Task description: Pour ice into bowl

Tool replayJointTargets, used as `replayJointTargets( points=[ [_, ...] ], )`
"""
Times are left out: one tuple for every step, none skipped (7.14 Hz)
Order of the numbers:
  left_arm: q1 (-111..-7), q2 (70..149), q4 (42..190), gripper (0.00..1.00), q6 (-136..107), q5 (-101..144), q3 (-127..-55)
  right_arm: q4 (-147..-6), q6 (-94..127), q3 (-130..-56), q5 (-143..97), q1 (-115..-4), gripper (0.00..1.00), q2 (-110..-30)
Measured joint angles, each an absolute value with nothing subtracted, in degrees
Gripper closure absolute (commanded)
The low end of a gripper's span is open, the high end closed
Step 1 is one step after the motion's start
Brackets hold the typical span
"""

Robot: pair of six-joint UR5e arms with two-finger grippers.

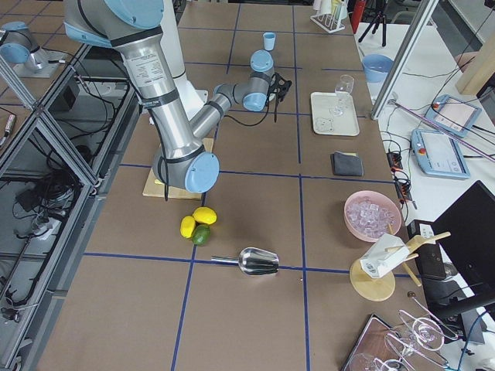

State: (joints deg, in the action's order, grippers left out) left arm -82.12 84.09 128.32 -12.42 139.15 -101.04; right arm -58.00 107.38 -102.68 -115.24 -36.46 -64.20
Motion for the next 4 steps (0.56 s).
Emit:
replayJointTargets(
  points=[
    [-76.46, 80.79, 139.40, 0.00, -23.88, 132.85, -101.06, -57.95, 107.27, -102.73, -115.32, -36.62, 0.00, -64.96],
    [-69.01, 76.38, 151.42, 0.00, -36.43, 123.68, -101.17, -57.93, 107.17, -102.62, -115.23, -36.60, 0.00, -65.27],
    [-61.97, 72.37, 160.32, 0.00, -47.42, 114.01, -101.44, -57.93, 107.09, -102.54, -115.08, -36.55, 0.00, -65.39],
    [-55.96, 68.79, 166.09, 0.00, -54.80, 104.56, -101.77, -57.92, 107.07, -102.54, -114.95, -36.51, 0.00, -65.39]
  ],
)
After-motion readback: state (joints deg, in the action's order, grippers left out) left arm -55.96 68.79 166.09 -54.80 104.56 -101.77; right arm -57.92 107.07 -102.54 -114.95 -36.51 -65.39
